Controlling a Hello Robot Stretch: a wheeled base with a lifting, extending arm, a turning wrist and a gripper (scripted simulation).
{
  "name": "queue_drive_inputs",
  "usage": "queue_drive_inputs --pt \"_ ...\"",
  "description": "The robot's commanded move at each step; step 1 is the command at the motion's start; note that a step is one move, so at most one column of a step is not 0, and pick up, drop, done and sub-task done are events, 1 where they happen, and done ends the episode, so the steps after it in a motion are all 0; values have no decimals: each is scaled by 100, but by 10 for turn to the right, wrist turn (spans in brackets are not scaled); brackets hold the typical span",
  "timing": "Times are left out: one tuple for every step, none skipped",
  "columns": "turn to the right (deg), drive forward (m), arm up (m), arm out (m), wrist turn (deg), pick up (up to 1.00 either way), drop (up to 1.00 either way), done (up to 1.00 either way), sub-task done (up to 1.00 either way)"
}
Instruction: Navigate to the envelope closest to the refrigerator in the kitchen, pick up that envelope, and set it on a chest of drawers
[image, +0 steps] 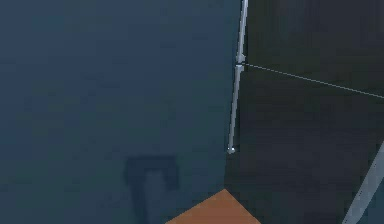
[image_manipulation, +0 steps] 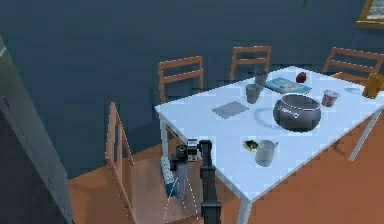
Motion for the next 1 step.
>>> queue_drive_inputs --pt "0 0 0 0 450 0 0 0 0"
